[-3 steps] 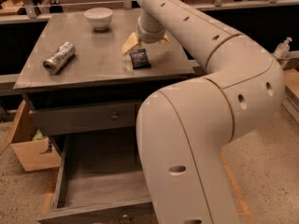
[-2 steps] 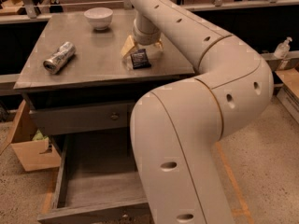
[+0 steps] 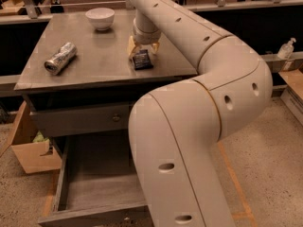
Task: Place rxbar blueberry into middle drawer
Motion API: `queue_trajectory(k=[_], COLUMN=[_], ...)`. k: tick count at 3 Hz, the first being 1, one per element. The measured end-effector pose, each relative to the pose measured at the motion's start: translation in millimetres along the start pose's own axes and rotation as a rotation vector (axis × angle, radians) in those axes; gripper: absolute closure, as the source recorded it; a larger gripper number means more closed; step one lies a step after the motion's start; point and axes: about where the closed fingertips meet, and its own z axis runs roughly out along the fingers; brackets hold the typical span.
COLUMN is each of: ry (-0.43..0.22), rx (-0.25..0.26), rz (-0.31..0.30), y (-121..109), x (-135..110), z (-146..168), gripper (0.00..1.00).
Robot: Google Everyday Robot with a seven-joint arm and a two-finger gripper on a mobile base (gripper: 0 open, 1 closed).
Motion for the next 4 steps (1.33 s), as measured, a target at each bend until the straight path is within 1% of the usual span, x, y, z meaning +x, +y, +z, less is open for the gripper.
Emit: queue_trajectory(k=[1,2,3,4], ry=[0.000,0.000,-0.041,-0.162], rx=[0.000,0.000,-0.027,-0.162], rz=[0.000,0.000,-0.012,-0.086], y=[0,0,-7,-5], x=[-4,-4,2,22], z=[-8,-8,-35,-94], gripper=[0.87,1.00,1.00,1.00])
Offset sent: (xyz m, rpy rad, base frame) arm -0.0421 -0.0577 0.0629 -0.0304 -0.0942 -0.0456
